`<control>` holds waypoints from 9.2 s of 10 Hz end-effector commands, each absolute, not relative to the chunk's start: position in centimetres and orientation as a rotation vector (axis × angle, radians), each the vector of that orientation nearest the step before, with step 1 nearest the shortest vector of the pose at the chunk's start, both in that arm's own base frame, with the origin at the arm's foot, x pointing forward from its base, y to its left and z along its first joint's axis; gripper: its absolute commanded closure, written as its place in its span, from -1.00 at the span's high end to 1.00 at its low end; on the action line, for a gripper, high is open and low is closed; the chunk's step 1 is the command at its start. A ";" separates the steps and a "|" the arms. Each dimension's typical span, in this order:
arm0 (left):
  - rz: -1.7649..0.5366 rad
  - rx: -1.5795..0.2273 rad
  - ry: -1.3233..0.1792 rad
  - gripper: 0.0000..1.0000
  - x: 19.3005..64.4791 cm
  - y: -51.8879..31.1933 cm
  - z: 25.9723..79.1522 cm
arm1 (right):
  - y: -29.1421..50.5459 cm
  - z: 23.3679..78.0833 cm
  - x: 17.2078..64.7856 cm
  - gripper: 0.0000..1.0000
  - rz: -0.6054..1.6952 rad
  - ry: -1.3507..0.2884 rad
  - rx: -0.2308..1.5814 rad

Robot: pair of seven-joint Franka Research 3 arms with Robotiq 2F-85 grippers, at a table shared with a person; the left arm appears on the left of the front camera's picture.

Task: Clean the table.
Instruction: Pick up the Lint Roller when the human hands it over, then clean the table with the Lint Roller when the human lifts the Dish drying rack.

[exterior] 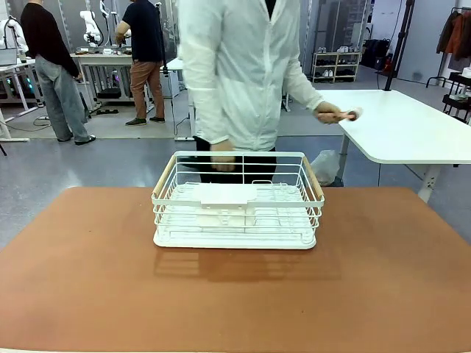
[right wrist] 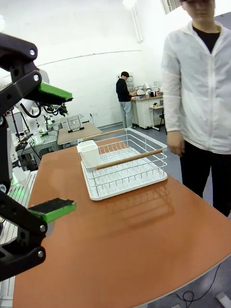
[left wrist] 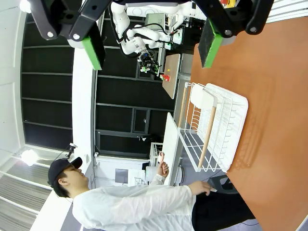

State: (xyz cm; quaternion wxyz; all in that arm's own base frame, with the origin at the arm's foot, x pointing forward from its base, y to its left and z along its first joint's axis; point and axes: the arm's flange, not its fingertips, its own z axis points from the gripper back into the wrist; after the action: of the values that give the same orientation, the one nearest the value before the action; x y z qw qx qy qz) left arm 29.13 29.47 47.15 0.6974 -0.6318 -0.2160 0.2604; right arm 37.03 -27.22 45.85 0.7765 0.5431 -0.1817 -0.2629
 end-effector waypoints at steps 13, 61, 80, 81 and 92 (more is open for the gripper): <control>0.566 -1.422 -0.484 1.00 28.9 29.7 47.3 | -27.1 46.1 36.9 1.00 -0.559 -0.406 1.189; 0.566 -1.422 -0.484 1.00 28.9 29.7 47.3 | -0.9 47.3 42.3 -1.00 -0.876 -0.392 1.095; 0.566 -1.422 -0.484 1.00 28.9 29.7 47.3 | -1.2 47.6 42.0 -0.97 -0.882 -0.362 1.091; 0.566 -1.422 -0.484 1.00 28.9 29.7 47.3 | -1.2 47.6 42.0 -0.97 -0.882 -0.362 1.091; 0.566 -1.422 -0.484 1.00 28.9 29.7 47.3 | -1.2 47.6 42.0 -0.97 -0.882 -0.362 1.091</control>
State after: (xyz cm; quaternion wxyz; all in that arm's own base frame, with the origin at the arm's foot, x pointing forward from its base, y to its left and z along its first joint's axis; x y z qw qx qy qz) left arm 29.14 29.48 47.13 0.6977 -0.6313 -0.2157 0.2609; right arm 42.03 -1.16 47.43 0.7496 0.4982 -0.1637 -0.4039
